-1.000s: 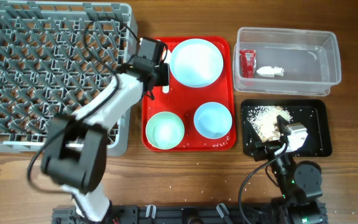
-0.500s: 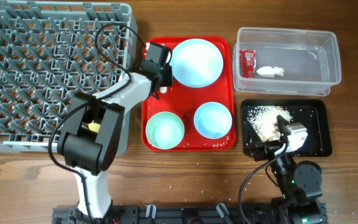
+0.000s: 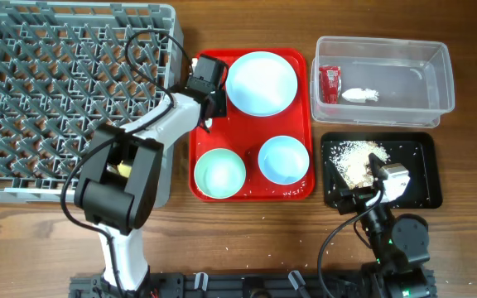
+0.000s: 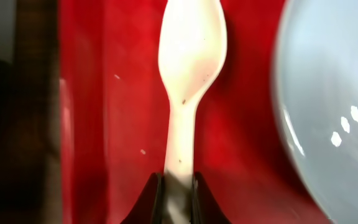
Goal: Sort waste into correct bins and load items into the dishwasher rack
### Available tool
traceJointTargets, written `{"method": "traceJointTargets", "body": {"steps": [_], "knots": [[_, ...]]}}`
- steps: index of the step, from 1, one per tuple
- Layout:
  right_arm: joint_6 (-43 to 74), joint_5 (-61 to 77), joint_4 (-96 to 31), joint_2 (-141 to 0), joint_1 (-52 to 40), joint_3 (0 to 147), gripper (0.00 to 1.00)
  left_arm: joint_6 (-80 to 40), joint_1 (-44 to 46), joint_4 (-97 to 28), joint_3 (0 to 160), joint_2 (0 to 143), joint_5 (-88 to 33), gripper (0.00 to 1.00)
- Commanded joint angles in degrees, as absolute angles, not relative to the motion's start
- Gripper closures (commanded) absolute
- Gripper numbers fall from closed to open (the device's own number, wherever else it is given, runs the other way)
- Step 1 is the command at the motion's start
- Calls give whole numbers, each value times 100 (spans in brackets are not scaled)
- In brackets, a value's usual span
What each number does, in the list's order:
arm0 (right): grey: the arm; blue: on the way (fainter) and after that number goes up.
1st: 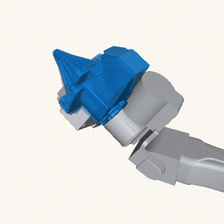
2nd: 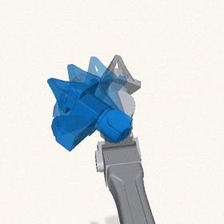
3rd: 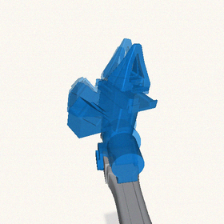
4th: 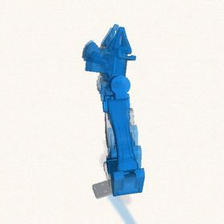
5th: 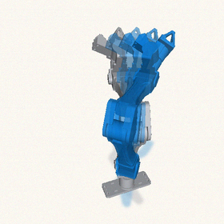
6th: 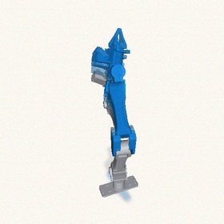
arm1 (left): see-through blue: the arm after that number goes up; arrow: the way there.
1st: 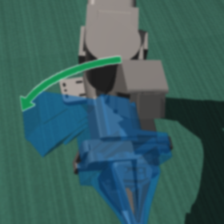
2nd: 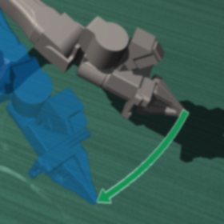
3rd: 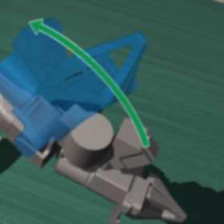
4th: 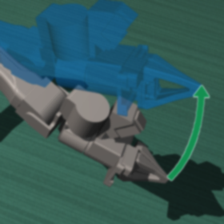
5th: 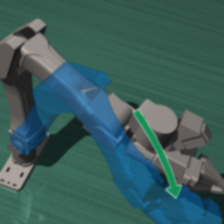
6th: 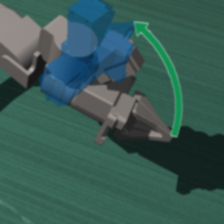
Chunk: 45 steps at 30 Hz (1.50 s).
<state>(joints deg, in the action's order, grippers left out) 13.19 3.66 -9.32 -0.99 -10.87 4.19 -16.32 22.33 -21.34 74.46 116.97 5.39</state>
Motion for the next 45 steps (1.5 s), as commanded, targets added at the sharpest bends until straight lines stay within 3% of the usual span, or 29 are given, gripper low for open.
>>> {"method": "traceJointTargets", "body": {"steps": [1, 10, 18, 25, 27, 28, 29, 30, 32, 37, 42, 45], "knots": [[1369, 440, -904, -43, -1052, 410, 0, -1789, 2228, -2342, 7214, 11524, -279, 96], [1369, 440, -904, -43, -1052, 410, 0, -1848, 2228, -3133, 7214, 10178, 93, 96], [1369, 440, -904, -43, -1052, 410, 0, -1927, 1962, -4473, 7212, 8910, 3446, 96], [1369, 440, -904, -43, -1052, 410, 0, -336, 1299, -4204, 7212, 9421, 1907, 96], [1369, 440, -904, -43, -1052, 410, 0, -327, 1302, -4165, 7212, 9452, 1846, 89], [1369, 440, -904, -43, -1052, 410, 0, -318, 1302, -4136, 7212, 9450, 1844, 80], [1372, 440, -904, -43, -1052, 410, 0, -320, 1302, -4130, 7214, 9437, 1841, 66], [1369, 440, -904, -43, -1052, 410, 0, -320, 1302, -4139, 7214, 9426, 1841, 40], [1369, 440, -904, -43, -1052, 410, 0, -416, 1337, -4224, 7214, 9343, 1763, 29], [1372, 440, -904, -43, -1052, 410, 0, -491, 1730, -4292, 7214, 8805, 1601, 23], [1369, 440, -904, -43, -1052, 410, 0, -694, 1811, -4292, 7214, 8506, 1627, 23], [1369, 440, -904, -43, -1052, 410, 0, -947, 1868, -4414, 7214, 8499, 1382, 34]]}}
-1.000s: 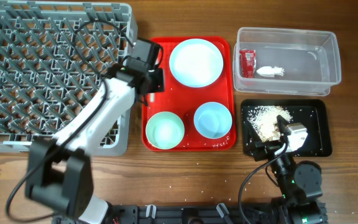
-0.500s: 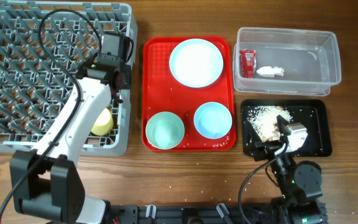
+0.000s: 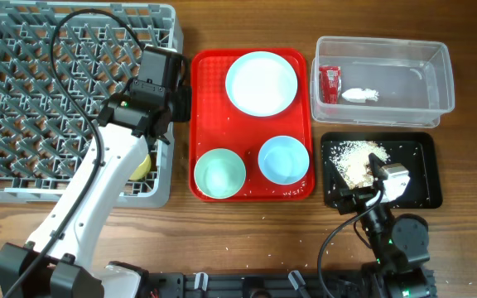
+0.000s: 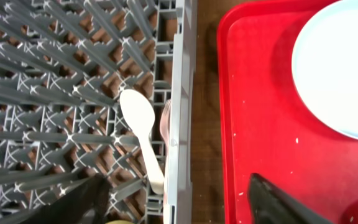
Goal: Sort waste into correct bins and load items into the dishwasher rack
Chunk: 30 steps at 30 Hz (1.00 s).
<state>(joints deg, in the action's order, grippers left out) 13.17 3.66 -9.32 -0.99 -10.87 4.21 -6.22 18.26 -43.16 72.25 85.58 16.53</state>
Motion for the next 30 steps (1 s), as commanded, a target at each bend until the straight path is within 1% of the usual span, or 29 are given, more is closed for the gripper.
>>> {"method": "traceJointTargets", "body": {"steps": [1, 3, 5, 6, 8, 9, 10, 11, 13, 17, 20, 22, 25, 27, 29, 30], "knots": [[1369, 440, -904, -43, -1052, 410, 0, -947, 1953, -4475, 7214, 8484, 1120, 36], [1372, 440, -904, -43, -1052, 410, 0, -950, 2338, -4539, 7214, 8484, 676, 36], [1369, 440, -904, -43, -1052, 410, 0, -991, 2731, -4552, 7214, 8484, 823, 36], [1369, 440, -904, -43, -1052, 410, 0, -1232, 2823, -4567, 7214, 8484, 1122, 36], [1369, 440, -904, -43, -1052, 410, 0, -2189, 2853, -4613, 7214, 8486, 2235, 48], [1367, 440, -904, -43, -1052, 410, 0, -2443, 2777, -4602, 7214, 8486, 2436, 59], [1369, 440, -904, -43, -1052, 410, 0, -2644, 2593, -4563, 7214, 8486, 2644, 74], [1369, 440, -904, -43, -1052, 410, 0, -2768, 2421, -4523, 7214, 8501, 2753, 83], [1372, 440, -904, -43, -1052, 410, 0, -2941, 1767, -4204, 7214, 8621, 2650, 95], [1369, 440, -904, -43, -1052, 410, 0, -2567, 851, -3339, 7214, 9139, 1601, 96], [1369, 440, -904, -43, -1052, 410, 0, -2569, 510, -2899, 7214, 9686, 1520, 96], [1369, 440, -904, -43, -1052, 410, 0, -2469, 436, -2602, 7214, 10005, 1234, 96], [1369, 440, -904, -43, -1052, 410, 0, -2119, 438, -2377, 7214, 10287, 360, 96], [1369, 440, -904, -43, -1052, 410, 0, -2119, 438, -2375, 7214, 10289, -191, 96], [1369, 440, -904, -43, -1052, 410, 0, -2027, 438, -2373, 7214, 10162, -1079, 96], [1369, 440, -904, -43, -1052, 410, 0, -1990, 438, -2412, 7214, 10073, -1219, 96]]}}
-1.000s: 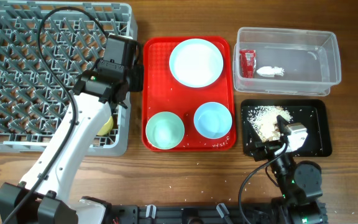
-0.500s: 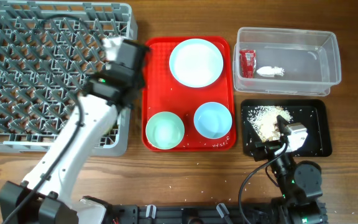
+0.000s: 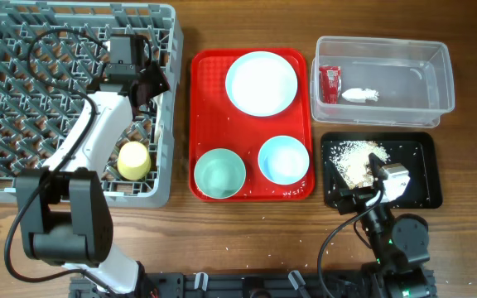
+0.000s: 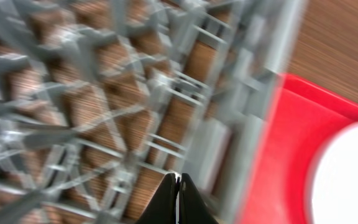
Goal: Sort waste into correct bins and load items into the dishwasher rack
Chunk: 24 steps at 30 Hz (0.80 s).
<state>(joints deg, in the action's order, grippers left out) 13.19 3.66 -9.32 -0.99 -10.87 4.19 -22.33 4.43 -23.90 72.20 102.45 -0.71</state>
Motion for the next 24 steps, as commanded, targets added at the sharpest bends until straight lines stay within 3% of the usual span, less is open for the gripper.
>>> {"method": "traceJointTargets", "body": {"steps": [1, 2, 3, 4, 5, 6, 8, 9, 10, 11, 23, 24], "knots": [[1369, 440, -904, -43, -1052, 410, 0, -1990, 438, -2467, 7214, 9996, -1203, 96], [1369, 440, -904, -43, -1052, 410, 0, -2001, 425, -2545, 7214, 9861, -1081, 90], [1367, 440, -904, -43, -1052, 410, 0, -2193, 421, -2624, 7214, 9695, -714, 74], [1367, 440, -904, -43, -1052, 410, 0, -2231, 423, -2639, 7214, 9557, -513, 67], [1372, 440, -904, -43, -1052, 410, 0, -2228, 423, -2635, 7214, 9443, -366, 52], [1369, 440, -904, -43, -1052, 410, 0, -2196, 429, -2641, 7214, 9273, -193, 45], [1369, 440, -904, -43, -1052, 410, 0, -2097, 438, -2716, 7214, 8997, -54, 40], [1369, 440, -904, -43, -1052, 410, 0, -2097, 462, -2801, 7214, 8868, -56, 41], [1372, 440, -904, -43, -1052, 410, 0, -1957, 517, -2923, 7214, 8792, -58, 59], [1369, 440, -904, -43, -1052, 410, 0, -1785, 604, -3109, 7214, 8788, -56, 95], [1369, 440, -904, -43, -1052, 410, 0, -1391, 792, -2827, 7234, 10348, 204, 96], [1369, 440, -904, -43, -1052, 410, 0, -1389, 836, -2862, 7295, 10232, 161, 88]]}}
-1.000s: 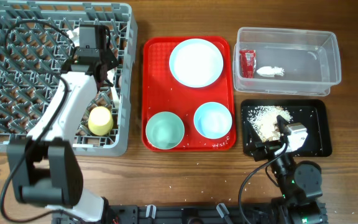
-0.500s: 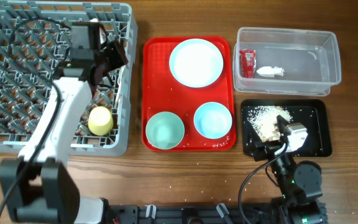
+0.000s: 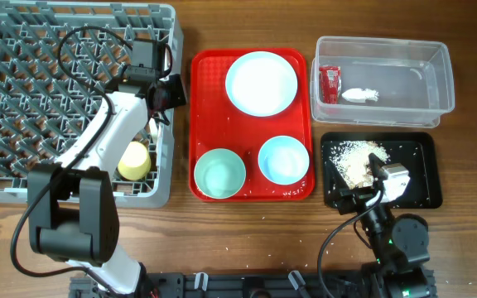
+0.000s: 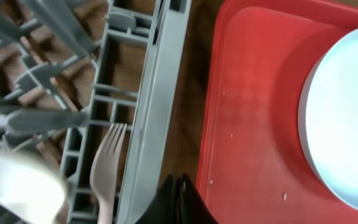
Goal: Sort waste into correct bins and load items into the dishwasher rack
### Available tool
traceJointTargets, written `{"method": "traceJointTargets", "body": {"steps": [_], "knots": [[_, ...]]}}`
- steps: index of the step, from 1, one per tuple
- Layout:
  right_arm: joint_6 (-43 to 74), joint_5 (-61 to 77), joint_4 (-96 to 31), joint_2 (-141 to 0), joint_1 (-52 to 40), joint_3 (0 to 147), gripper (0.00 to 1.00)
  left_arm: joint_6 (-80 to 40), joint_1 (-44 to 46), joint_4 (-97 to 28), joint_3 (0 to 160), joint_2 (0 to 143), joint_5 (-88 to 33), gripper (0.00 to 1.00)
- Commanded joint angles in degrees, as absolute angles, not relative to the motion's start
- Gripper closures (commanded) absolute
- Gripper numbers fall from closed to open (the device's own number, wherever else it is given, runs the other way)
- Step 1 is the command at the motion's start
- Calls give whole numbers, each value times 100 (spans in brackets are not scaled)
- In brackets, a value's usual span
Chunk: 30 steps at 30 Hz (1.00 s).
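Note:
My left gripper point(image 3: 175, 91) is shut and empty above the gap between the grey dishwasher rack point(image 3: 23, 178) and the red tray point(image 3: 199, 124); in the wrist view its fingers point(image 4: 180, 199) are pressed together. A white spoon point(image 4: 17, 186) and a pale fork point(image 4: 104, 177) lie in the rack just inside its right wall point(image 4: 157, 106). A yellow cup point(image 3: 133, 159) also sits in the rack. The tray holds a white plate point(image 3: 261, 83), a green bowl point(image 3: 219, 172) and a blue bowl point(image 3: 283, 159). My right gripper point(image 3: 344, 199) rests at the black tray's near edge, its jaws unclear.
A clear bin point(image 3: 421, 50) at the back right holds a red wrapper point(image 3: 330, 83) and a crumpled white scrap point(image 3: 358, 95). The black tray point(image 3: 425, 170) in front of it carries a heap of pale crumbs point(image 3: 354, 161). Bare wood lies along the table's front.
My left gripper, still shut and empty, has moved from over the rack's back right part to its right wall, beside the red tray. The right arm has not moved.
My left gripper was shut on the white spoon above the tray's left side. Then it stood wide open over the rack's right edge, the spoon lying in the rack beside the fork. Later it was shut and empty over the rack, and now hangs by the tray.

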<state>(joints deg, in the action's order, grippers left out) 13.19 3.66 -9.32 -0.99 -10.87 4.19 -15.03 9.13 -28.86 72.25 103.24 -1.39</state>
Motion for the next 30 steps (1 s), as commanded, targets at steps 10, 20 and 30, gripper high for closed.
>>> {"method": "traceJointTargets", "body": {"steps": [10, 20, 30], "knots": [[1369, 440, -904, -43, -1052, 410, 0, -2596, 416, -3605, 7577, 9559, 1704, 92], [1369, 440, -904, -43, -1052, 410, 0, -2403, 272, -3046, 7577, 10355, -215, 96], [1369, 440, -904, -43, -1052, 410, 0, -2123, 252, -3124, 7636, 9671, 56, 18]]}}
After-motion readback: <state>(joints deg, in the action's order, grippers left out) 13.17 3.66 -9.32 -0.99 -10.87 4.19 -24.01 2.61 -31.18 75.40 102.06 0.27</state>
